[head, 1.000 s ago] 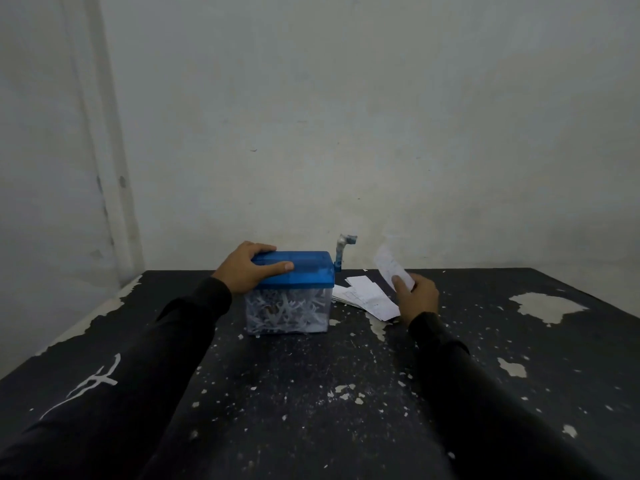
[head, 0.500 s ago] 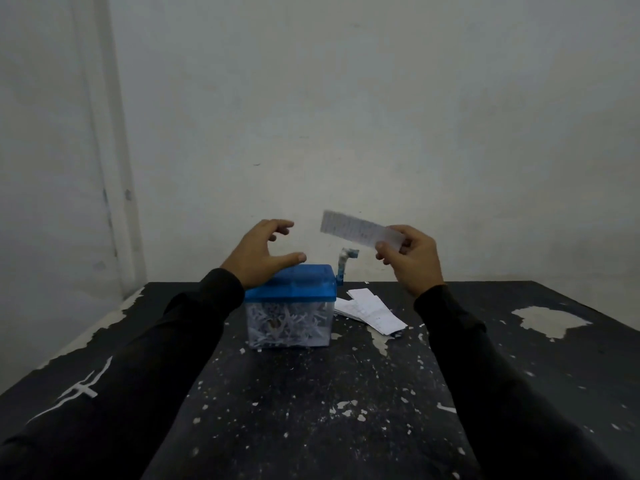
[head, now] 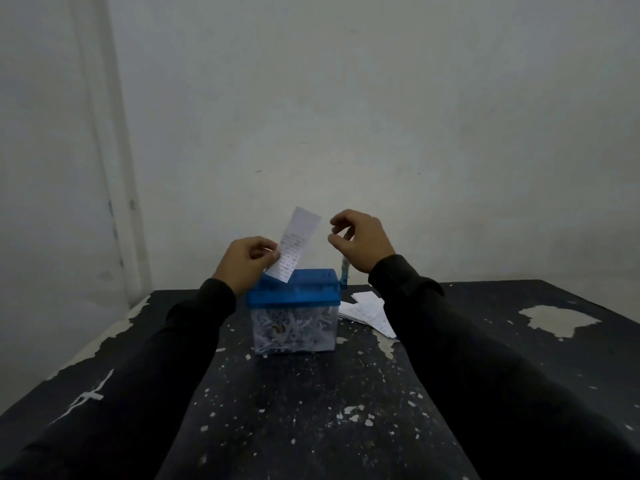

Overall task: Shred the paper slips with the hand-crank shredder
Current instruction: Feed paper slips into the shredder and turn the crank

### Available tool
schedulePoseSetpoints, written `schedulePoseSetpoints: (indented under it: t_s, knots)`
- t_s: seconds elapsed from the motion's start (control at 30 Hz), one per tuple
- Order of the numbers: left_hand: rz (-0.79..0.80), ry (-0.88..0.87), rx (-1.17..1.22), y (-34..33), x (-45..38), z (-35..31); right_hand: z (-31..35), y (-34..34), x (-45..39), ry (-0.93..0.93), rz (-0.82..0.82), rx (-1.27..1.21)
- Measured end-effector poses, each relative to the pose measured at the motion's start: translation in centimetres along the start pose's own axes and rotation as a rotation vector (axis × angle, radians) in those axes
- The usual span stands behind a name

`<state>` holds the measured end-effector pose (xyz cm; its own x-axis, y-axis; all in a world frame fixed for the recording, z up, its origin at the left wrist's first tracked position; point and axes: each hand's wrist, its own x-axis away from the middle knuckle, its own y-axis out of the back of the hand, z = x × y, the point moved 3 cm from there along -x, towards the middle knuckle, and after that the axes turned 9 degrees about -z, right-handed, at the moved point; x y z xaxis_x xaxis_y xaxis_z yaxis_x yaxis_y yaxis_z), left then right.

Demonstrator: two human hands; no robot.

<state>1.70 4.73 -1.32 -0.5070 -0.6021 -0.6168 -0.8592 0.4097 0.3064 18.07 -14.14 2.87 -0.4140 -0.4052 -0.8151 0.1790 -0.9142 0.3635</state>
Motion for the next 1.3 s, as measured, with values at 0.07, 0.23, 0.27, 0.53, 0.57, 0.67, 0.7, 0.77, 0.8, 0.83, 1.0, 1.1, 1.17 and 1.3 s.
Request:
schedulePoseSetpoints:
  t_s: [0.07,0.23,0.27,0.53,0.57,0.67,0.7,0.77,0.8,0.83,1.0,1.1,1.17,1.3]
  knots:
    - [-0.074,0.053,0.056,0.1,0.5,1.4,-1.1,0.1,1.2,0.023,-0.071,0.089]
    - [-0.165,0.083,0.173,-0.1,1.2,2.5,-3.1,0.1,3.2,-0.037,-0.111,0.077]
    - [-0.177,0.081,0.186,-0.2,1.1,2.6,-3.2,0.1,3.3,-0.046,-0.105,0.061]
    - [-0.191,0.071,0.179,-0.8,1.3,3.5,-3.3,-0.2,4.1,-0.089,-0.049,-0.079]
    - [-0.193,0.072,0.172,-0.9,1.4,3.7,-3.5,-0.3,4.1,-0.093,-0.046,-0.098]
    - [-0.21,0.079,0.161,-1.1,1.8,4.0,-4.4,-0.3,4.0,-0.128,-0.033,-0.211]
    - [-0.215,0.08,0.158,-1.3,1.8,4.0,-4.7,-0.3,4.0,-0.152,-0.026,-0.248]
    - [-0.23,0.071,0.149,-1.5,2.1,4.0,-5.3,-0.1,3.9,-0.236,-0.01,-0.345]
    - [-0.241,0.063,0.141,-1.5,2.3,4.1,-5.5,0.0,3.8,-0.276,-0.003,-0.388]
    - [-0.253,0.055,0.132,-1.6,2.4,4.1,-5.6,0.0,3.5,-0.309,0.002,-0.408]
    - [-0.267,0.011,0.094,-1.7,2.7,4.1,-6.8,-1.5,2.1,-0.495,0.04,-0.413]
    - [-0.268,-0.006,0.073,-1.7,2.8,4.0,-8.2,-3.3,1.9,-0.603,0.054,-0.309]
    - [-0.262,-0.005,0.077,-1.8,2.8,4.0,-9.3,-4.6,3.0,-0.676,0.124,-0.196]
    - [-0.169,-0.03,0.089,-2.1,3.1,4.1,-10.6,-5.6,7.0,-0.793,0.206,-0.169]
